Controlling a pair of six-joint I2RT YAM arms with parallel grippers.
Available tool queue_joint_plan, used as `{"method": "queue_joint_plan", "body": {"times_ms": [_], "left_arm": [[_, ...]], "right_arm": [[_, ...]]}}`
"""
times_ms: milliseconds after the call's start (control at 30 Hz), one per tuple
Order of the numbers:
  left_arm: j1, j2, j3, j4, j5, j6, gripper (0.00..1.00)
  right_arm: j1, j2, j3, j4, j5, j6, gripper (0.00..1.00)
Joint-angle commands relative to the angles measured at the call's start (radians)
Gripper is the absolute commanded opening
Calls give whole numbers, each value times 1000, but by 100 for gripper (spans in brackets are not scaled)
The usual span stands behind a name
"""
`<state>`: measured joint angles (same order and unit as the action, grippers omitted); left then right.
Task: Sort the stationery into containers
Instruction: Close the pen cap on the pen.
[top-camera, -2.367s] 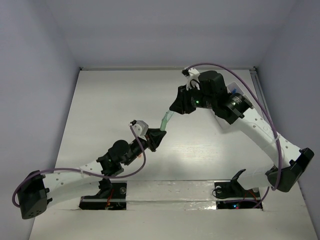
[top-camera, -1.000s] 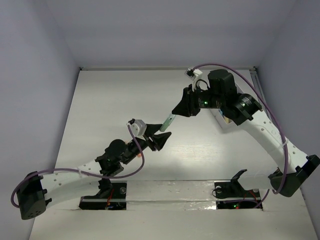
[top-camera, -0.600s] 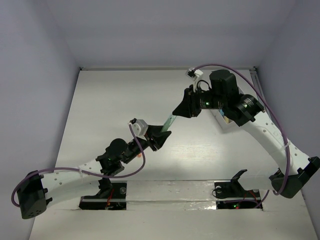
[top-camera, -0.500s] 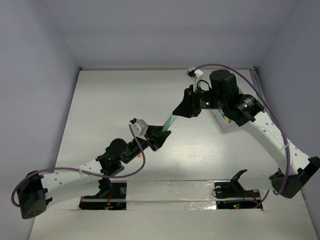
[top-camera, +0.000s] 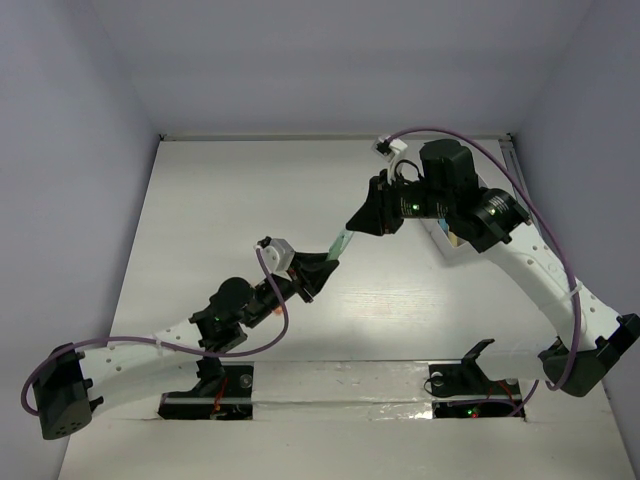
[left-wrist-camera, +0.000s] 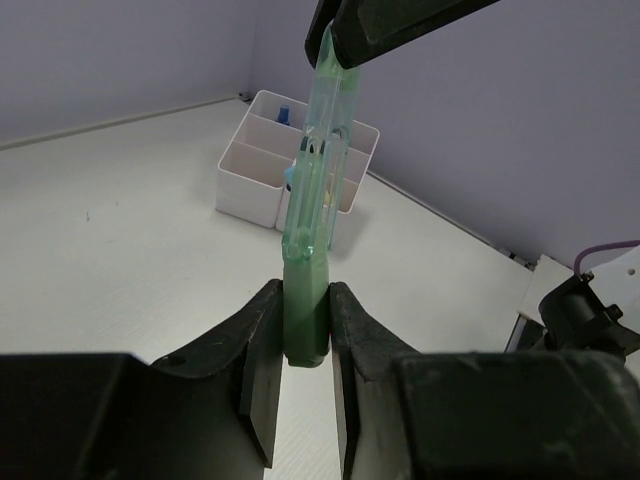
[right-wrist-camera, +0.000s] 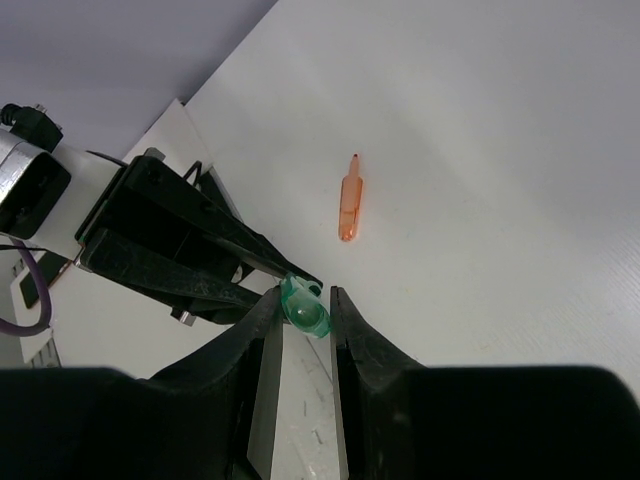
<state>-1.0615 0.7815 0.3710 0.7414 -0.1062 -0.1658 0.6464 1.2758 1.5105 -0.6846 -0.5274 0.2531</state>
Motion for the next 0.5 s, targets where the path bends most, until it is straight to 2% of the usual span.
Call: {"method": "queue_joint_plan", "body": {"times_ms": [0, 333, 467], "left_arm": [[-8, -14, 6, 38, 7, -6, 16], [-8, 18, 25, 44, 45, -6, 14], [-8, 27, 26, 39, 60, -12, 0]], "right_arm": [[-10, -30, 47, 8, 4, -15, 0], [-10, -36, 62, -1, 16, -23, 0], [-10, -39, 70, -1, 39, -26, 0]]}}
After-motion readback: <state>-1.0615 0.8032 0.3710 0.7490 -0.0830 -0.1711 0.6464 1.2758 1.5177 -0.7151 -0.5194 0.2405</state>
